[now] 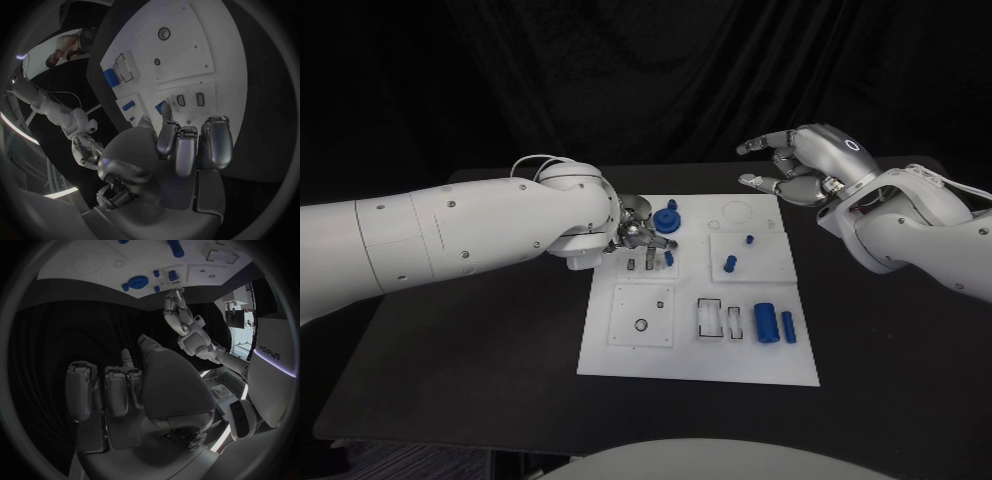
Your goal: Assemble the parts on the task board
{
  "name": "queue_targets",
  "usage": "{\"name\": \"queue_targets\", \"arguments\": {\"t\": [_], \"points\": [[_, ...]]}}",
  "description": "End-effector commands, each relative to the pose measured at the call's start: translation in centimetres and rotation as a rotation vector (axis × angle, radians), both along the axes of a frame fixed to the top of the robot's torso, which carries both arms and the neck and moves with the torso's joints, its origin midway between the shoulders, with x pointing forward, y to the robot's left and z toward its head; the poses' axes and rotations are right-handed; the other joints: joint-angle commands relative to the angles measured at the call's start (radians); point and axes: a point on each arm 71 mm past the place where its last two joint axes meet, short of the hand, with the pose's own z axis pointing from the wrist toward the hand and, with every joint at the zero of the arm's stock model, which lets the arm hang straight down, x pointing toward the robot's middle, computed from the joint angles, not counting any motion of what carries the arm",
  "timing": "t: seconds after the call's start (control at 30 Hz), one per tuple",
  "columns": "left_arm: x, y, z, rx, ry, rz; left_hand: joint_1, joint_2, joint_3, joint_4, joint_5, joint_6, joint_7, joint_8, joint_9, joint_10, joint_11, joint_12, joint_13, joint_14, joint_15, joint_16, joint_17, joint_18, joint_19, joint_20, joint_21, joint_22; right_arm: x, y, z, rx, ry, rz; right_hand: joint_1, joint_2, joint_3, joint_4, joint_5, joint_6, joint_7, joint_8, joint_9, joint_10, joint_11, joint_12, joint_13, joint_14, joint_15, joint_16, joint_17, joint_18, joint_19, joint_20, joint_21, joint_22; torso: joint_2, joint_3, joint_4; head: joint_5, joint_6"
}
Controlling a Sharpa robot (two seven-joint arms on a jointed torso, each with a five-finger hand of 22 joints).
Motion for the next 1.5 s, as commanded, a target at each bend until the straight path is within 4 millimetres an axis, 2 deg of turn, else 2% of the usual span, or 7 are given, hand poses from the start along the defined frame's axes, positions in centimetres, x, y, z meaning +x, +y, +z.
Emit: {"name": "queue_targets", "arguments": {"t": [0.03,0.43,0.53,0.67,0.77,1.03,1.5], "points": [[-0.1,-0.3,0.2,0.012,-0.020,0.005,0.003,0.011,0.001,-0.002,0.013,-0.011,0.003,-0.027,0.001,0.179,-0.068,0.131,0.430,0.107,-0.007,0.003,0.263,-0.006,0.006,0.004,-0.006,-0.003,0.1,-0.1,-0.1,0.002,0.015,-0.024,0.002,0.004,-0.003,-0.003,0.004,0.004,0.004,-0.002,-0.001,0.106,0.006,0.003,0.264,0.102,0.006,-0.007,0.247,-0.002,0.048,0.007,-0.008,0.224,-0.003,0.0039,0.0004,0.004,-0.008],[-0.2,-1.3,0.3,0.001,-0.031,-0.003,0.006,0.013,0.003,-0.003,0.023,-0.004,0.009,-0.068,-0.001,0.179,-0.062,0.131,0.430,0.107,-0.001,0.003,0.263,-0.002,-0.004,0.009,-0.019,-0.020,0.2,-0.1,-0.1,0.004,0.017,-0.032,-0.001,0.003,-0.005,-0.002,0.007,0.005,0.005,-0.002,-0.002,0.106,0.007,0.003,0.264,0.102,0.006,-0.008,0.245,-0.001,0.046,0.007,-0.013,0.223,-0.010,0.0162,-0.0056,0.004,-0.027],[-0.1,-1.6,0.3,-0.002,-0.037,0.002,0.022,0.012,0.011,-0.007,0.057,0.009,0.010,-0.095,0.000,0.179,-0.061,0.131,0.430,0.107,0.000,0.003,0.263,-0.002,-0.003,0.011,-0.023,-0.019,0.1,-0.2,0.0,0.004,0.018,-0.032,-0.001,0.003,-0.005,-0.002,0.007,0.005,0.005,-0.002,-0.002,0.106,0.007,0.003,0.264,0.102,0.006,-0.008,0.245,-0.001,0.046,0.007,-0.013,0.223,-0.011,0.0190,-0.0057,0.006,-0.036],[0.0,-1.7,0.3,-0.001,-0.040,0.007,0.029,0.010,0.014,-0.008,0.069,0.015,0.010,-0.107,0.001,0.179,-0.061,0.131,0.430,0.107,0.000,0.003,0.263,-0.002,-0.001,0.011,-0.023,-0.017,0.1,-0.2,0.0,0.005,0.016,-0.030,-0.002,0.003,-0.005,-0.002,0.008,0.005,0.006,-0.002,-0.002,0.106,0.007,0.003,0.264,0.101,0.007,-0.010,0.244,-0.001,0.046,0.007,-0.013,0.223,-0.011,0.0187,-0.0074,0.008,-0.043],[0.1,-1.7,0.2,0.003,-0.039,0.010,0.033,0.010,0.017,-0.009,0.073,0.018,0.009,-0.112,0.002,0.179,-0.061,0.131,0.430,0.107,0.000,0.003,0.263,-0.002,0.000,0.011,-0.024,-0.017,0.1,-0.1,0.0,0.005,0.016,-0.029,-0.002,0.003,-0.005,-0.002,0.008,0.005,0.006,-0.002,-0.002,0.106,0.007,0.003,0.264,0.101,0.007,-0.010,0.244,-0.001,0.046,0.007,-0.013,0.223,-0.010,0.0153,-0.0060,0.008,-0.044],[0.5,-1.7,0.1,0.010,-0.038,0.019,0.038,0.011,0.021,-0.010,0.078,0.026,0.008,-0.120,0.003,0.179,-0.062,0.131,0.430,0.107,-0.001,0.003,0.263,-0.002,0.001,0.011,-0.024,-0.016,0.0,0.0,0.0,0.004,0.018,-0.023,-0.002,0.003,-0.005,-0.002,0.009,0.006,0.006,-0.002,-0.002,0.106,0.007,0.003,0.264,0.101,0.007,-0.010,0.244,-0.001,0.046,0.007,-0.014,0.222,-0.009,0.0117,-0.0059,0.006,-0.054],[0.5,-1.8,-0.1,0.004,-0.038,0.018,0.045,0.009,0.026,-0.012,0.079,0.036,0.006,-0.127,0.005,0.179,-0.064,0.131,0.430,0.107,-0.002,0.003,0.263,-0.001,0.001,0.010,-0.027,-0.018,0.0,0.0,0.0,0.004,0.017,-0.019,-0.001,0.004,-0.005,-0.004,0.012,0.008,0.008,-0.001,-0.003,0.106,0.008,0.003,0.264,0.101,0.008,-0.013,0.240,0.000,0.043,0.008,-0.019,0.221,-0.009,0.0125,-0.0080,0.010,-0.054]]}}
